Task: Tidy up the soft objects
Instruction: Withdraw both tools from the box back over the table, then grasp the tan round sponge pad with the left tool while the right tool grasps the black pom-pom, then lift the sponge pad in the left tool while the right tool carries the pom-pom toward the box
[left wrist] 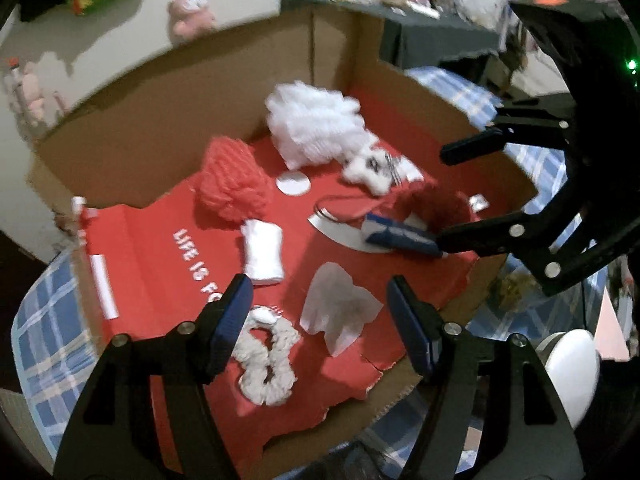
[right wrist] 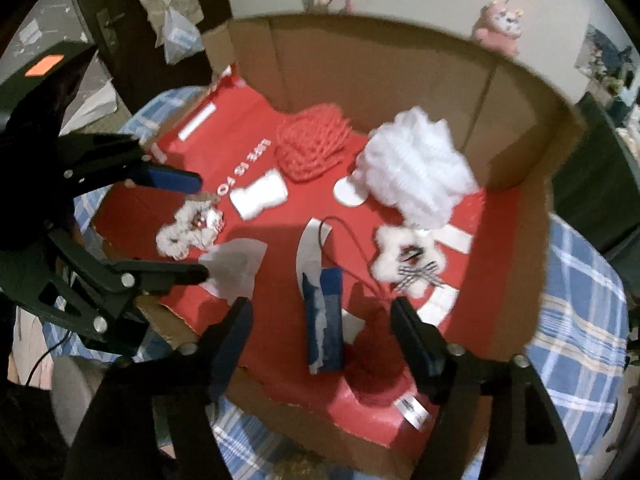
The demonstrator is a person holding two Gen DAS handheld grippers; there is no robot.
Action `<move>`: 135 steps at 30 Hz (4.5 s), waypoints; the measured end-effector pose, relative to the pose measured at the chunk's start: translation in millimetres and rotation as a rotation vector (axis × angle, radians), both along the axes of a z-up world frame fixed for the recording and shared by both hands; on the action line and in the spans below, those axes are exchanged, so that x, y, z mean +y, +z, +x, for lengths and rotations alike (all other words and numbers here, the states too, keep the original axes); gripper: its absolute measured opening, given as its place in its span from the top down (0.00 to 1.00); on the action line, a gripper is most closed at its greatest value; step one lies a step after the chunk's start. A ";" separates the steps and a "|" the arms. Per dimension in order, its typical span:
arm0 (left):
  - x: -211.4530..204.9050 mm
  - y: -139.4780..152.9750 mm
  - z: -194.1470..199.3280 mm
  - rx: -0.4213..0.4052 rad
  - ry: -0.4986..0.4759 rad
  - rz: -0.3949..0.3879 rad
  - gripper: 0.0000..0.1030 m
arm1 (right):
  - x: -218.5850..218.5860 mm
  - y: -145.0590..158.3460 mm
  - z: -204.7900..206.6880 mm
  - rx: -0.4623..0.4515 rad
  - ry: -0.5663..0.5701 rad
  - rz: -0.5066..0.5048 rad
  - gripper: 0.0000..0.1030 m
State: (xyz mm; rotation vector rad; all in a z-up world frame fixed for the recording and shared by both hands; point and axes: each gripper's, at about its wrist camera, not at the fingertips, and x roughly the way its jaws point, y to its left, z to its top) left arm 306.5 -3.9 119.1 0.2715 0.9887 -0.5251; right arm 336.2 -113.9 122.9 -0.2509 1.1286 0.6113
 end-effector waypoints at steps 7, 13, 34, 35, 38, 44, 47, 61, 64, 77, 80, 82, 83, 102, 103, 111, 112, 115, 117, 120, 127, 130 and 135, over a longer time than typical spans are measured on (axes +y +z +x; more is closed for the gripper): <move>6.0 47.2 -49.1 -0.165 0.082 -0.067 0.20 | -19.1 51.5 -30.3 -0.123 -0.075 0.065 0.06; 9.0 82.5 -109.9 -0.299 0.110 -0.153 0.13 | -22.5 99.3 -79.4 -0.282 -0.121 0.099 0.00; 16.3 69.1 -287.7 -0.573 0.278 -0.304 0.07 | -43.9 116.2 -303.4 -0.713 -0.271 0.204 0.00; 16.3 66.2 -291.8 -0.575 0.281 -0.306 0.07 | -43.8 112.1 -307.7 -0.712 -0.277 0.205 0.00; 14.2 55.1 -301.1 -0.580 0.306 -0.294 0.07 | -42.5 97.5 -318.7 -0.714 -0.303 0.200 0.00; 12.6 19.4 -302.2 -0.541 0.352 -0.274 0.06 | -40.9 56.1 -325.4 -0.688 -0.371 0.180 0.00; 14.1 -6.1 -295.4 -0.472 0.371 -0.263 0.07 | -39.1 33.8 -324.8 -0.676 -0.401 0.154 0.00; 21.6 -63.4 -263.4 -0.306 0.377 -0.192 0.07 | -37.1 -35.9 -289.5 -0.456 -0.398 0.158 0.00; 20.1 -65.4 -254.8 -0.278 0.347 -0.187 0.07 | -35.2 -40.2 -279.5 -0.421 -0.374 0.169 0.00; 19.2 -65.5 -231.1 -0.211 0.244 -0.187 0.07 | -21.0 -56.7 -234.0 -0.147 -0.164 0.320 0.38; 20.8 -65.8 -227.4 -0.200 0.249 -0.191 0.07 | -15.9 -60.4 -231.2 -0.118 -0.126 0.339 0.65; 22.0 -66.1 -225.9 -0.191 0.250 -0.200 0.07 | -13.9 -61.6 -232.7 -0.094 -0.090 0.368 0.66; 21.8 -66.2 -225.3 -0.189 0.251 -0.200 0.07 | -14.5 -60.1 -235.1 -0.110 -0.090 0.369 0.66; -27.8 -75.3 -214.5 -0.148 0.119 -0.152 0.07 | -57.8 -51.5 -233.6 -0.258 -0.208 0.168 0.25; -29.4 -76.7 -213.3 -0.148 0.114 -0.142 0.07 | -58.1 -51.8 -232.0 -0.261 -0.201 0.171 0.25; -47.7 -89.0 -203.7 -0.149 0.060 -0.065 0.47 | -44.0 -58.8 -218.3 -0.268 -0.126 0.119 0.58; -48.8 -88.6 -204.7 -0.152 0.047 -0.070 0.54 | -41.5 -60.6 -217.1 -0.260 -0.120 0.114 0.67; -49.3 -86.7 -207.6 -0.153 0.030 -0.082 0.59 | -39.2 -61.2 -218.4 -0.271 -0.109 0.109 0.68; -47.6 -83.4 -211.3 -0.151 0.022 -0.100 0.59 | -41.8 -58.6 -221.3 -0.270 -0.112 0.139 0.68; -43.4 -74.5 -215.4 -0.158 0.021 -0.136 0.60 | -42.3 -50.6 -228.3 -0.284 -0.126 0.161 0.68; -33.7 -60.3 -222.2 -0.178 0.025 -0.163 0.60 | -30.7 -35.3 -240.0 -0.324 -0.122 0.177 0.68; -28.2 -58.0 -222.4 -0.176 0.030 -0.168 0.60 | -28.1 -36.1 -240.5 -0.318 -0.126 0.174 0.68; -10.4 -51.1 -225.9 -0.171 0.048 -0.174 0.60 | -30.9 -36.2 -242.0 -0.313 -0.140 0.161 0.68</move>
